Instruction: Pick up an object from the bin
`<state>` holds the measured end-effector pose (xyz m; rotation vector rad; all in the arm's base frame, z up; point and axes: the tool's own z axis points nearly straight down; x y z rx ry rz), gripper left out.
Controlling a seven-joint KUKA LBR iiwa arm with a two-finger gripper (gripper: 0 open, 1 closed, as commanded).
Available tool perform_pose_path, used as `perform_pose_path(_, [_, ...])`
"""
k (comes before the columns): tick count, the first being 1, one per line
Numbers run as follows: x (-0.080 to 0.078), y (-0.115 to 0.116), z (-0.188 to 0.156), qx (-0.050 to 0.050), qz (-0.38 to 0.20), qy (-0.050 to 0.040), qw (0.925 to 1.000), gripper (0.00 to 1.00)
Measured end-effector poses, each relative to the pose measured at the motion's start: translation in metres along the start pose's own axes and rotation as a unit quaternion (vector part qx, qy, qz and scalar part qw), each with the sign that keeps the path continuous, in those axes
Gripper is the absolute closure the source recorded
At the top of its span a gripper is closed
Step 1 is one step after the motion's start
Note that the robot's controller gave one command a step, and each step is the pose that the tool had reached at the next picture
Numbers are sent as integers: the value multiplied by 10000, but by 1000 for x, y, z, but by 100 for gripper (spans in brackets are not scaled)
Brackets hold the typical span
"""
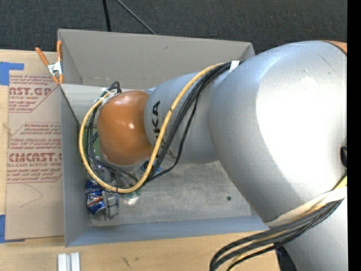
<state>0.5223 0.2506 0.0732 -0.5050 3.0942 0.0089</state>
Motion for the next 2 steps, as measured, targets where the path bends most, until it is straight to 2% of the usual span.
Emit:
perform_pose_path(1, [0, 1, -3, 1, -3, 28, 10000, 100])
perform_pose_path(2, [-19, -19, -138, 19, 10, -19, 10000, 100])
